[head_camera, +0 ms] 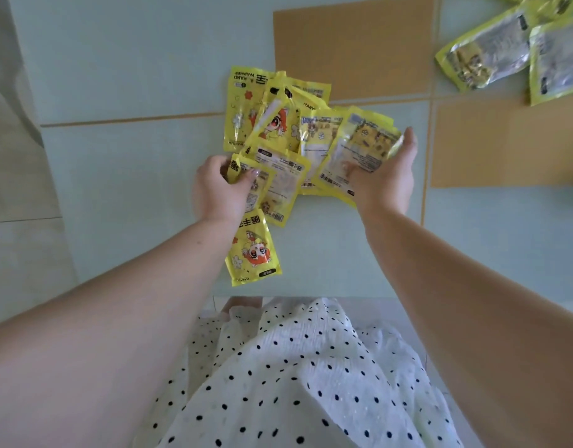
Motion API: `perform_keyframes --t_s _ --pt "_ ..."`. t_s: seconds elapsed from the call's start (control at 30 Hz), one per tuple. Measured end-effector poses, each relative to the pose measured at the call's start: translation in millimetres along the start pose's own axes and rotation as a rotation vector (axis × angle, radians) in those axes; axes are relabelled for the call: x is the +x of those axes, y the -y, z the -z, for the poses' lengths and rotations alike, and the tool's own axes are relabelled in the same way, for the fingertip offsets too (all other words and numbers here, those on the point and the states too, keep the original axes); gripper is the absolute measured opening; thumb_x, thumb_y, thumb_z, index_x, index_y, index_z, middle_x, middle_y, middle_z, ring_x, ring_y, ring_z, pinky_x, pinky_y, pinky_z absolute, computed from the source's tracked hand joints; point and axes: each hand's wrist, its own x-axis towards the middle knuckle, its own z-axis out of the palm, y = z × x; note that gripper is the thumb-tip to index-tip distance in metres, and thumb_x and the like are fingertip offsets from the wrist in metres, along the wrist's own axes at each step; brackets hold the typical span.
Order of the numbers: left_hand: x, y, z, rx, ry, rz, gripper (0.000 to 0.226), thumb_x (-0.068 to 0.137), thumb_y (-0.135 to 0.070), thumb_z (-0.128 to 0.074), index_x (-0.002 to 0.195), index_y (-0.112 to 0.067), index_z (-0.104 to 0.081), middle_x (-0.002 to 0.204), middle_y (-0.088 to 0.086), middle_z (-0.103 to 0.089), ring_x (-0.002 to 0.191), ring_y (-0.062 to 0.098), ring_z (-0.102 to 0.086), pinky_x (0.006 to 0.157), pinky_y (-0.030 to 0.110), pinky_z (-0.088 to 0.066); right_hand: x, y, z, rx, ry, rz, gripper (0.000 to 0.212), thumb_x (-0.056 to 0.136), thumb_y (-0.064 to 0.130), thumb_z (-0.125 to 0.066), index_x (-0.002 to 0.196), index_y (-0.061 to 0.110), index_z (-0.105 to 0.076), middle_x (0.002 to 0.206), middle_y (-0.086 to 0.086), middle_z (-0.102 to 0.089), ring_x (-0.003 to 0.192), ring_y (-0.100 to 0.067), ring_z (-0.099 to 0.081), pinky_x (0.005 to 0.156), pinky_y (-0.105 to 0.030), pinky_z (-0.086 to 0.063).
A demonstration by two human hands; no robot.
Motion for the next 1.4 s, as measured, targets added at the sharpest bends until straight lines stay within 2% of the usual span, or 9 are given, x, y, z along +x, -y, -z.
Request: perform_keyframes --t_s 0.1,0.23,0.43,0.6,0.9,1.07,1.23,1.33,1.4 --pt "0.2 -2.8 12.9 -0.080 -0.021 -0.006 0.023 0.083 -0.031 -0.070 0.072 -0.026 -0.050 0.071 -0.010 -0.054 0.068 0.013 -0.051 0.067 0.030 -0.047 -2.6 1.6 12.5 0.074 -0.018 -0.049 0.060 0.080 0.016 -0.070 0.133 0.023 -0.042 0.106 0.008 -0.055 0.096 -0.015 -0.056 0.079 -0.027 -0.048" --pt "-0.6 -18.5 27.3 -0.186 0.059 -0.036 0.027 0.086 -0.036 -0.065 0.067 -0.026 -0.048 0.068 -0.004 -0.054 0.066 0.014 -0.049 0.062 0.029 -0.042 -4.8 -3.6 21.9 0.030 0.017 -0.006 0.024 0.080 0.026 -0.069 0.102 0.018 -0.065 0.095 0.002 -0.066 0.091 -0.022 -0.063 0.083 -0.036 -0.054" --pt "-14.5 -19.0 5.8 -0.135 0.156 0.004 0.026 0.085 -0.043 -0.063 0.090 -0.020 -0.052 0.099 0.003 -0.058 0.088 0.021 -0.059 0.079 0.034 -0.052 -8.4 -3.1 15.6 -0.172 -0.013 0.174 0.034 0.080 0.027 -0.069 0.109 0.011 -0.064 0.130 -0.002 -0.045 0.114 -0.020 -0.047 0.102 -0.029 -0.039" --pt "-27.6 -0.4 -12.3 0.082 0.057 -0.010 0.055 0.072 -0.027 -0.080 0.111 -0.006 -0.047 0.119 0.010 -0.048 0.100 0.029 -0.053 0.082 0.037 -0.046 -10.9 3.1 1.2 -0.217 -0.048 0.158 0.031 0.081 0.020 -0.069 0.102 0.004 -0.055 0.130 -0.008 -0.041 0.111 -0.027 -0.046 0.085 -0.023 -0.034" --pt "-30.8 -0.2 3.8 -0.115 0.053 0.027 0.042 0.076 -0.022 -0.076 0.106 -0.019 -0.046 0.097 -0.008 -0.059 0.091 0.019 -0.062 0.080 0.033 -0.050 -10.6 0.2 14.1 0.055 -0.039 0.011 0.035 0.083 0.018 -0.066 0.111 0.011 -0.047 0.082 0.011 -0.053 0.072 -0.011 -0.054 0.058 -0.025 -0.041" --pt "-24.4 -5.6 19.1 -0.194 0.102 0.048 0.037 0.074 -0.022 -0.076 0.095 -0.029 -0.046 0.092 -0.008 -0.062 0.089 0.019 -0.065 0.082 0.046 -0.056 -12.7 -4.1 38.2 0.295 -0.128 -0.074 0.052 0.081 0.013 -0.068 0.126 0.013 -0.042 0.102 0.007 -0.057 0.080 -0.004 -0.058 0.067 -0.017 -0.049" --pt "-16.6 -26.6 29.9 -0.292 0.148 0.032 0.034 0.076 -0.015 -0.076 0.095 -0.026 -0.050 0.091 -0.009 -0.063 0.084 0.011 -0.064 0.068 0.025 -0.053 -17.1 -1.2 50.1 0.429 -0.020 -0.162 0.015 0.081 0.010 -0.067 0.094 0.018 -0.063 0.087 0.005 -0.067 0.085 -0.018 -0.067 0.078 -0.034 -0.057" --pt "-7.7 -40.8 24.7 -0.252 0.221 0.007 0.026 0.076 -0.016 -0.076 0.090 -0.024 -0.055 0.087 -0.006 -0.064 0.079 0.011 -0.064 0.056 0.016 -0.049 -28.0 -1.0 37.2 0.553 0.171 -0.198 0.010 0.082 0.009 -0.068 0.082 0.018 -0.066 0.085 0.000 -0.071 0.082 -0.022 -0.069 0.077 -0.035 -0.057" --pt "-0.7 -47.2 18.1 -0.191 0.240 -0.039 0.025 0.076 -0.017 -0.077 0.090 -0.022 -0.057 0.088 -0.005 -0.066 0.080 0.014 -0.064 0.062 0.020 -0.052 -31.5 -4.4 21.8 0.482 0.179 -0.184 0.010 0.081 0.013 -0.070 0.077 0.021 -0.066 0.082 0.002 -0.070 0.083 -0.022 -0.068 0.079 -0.037 -0.055"
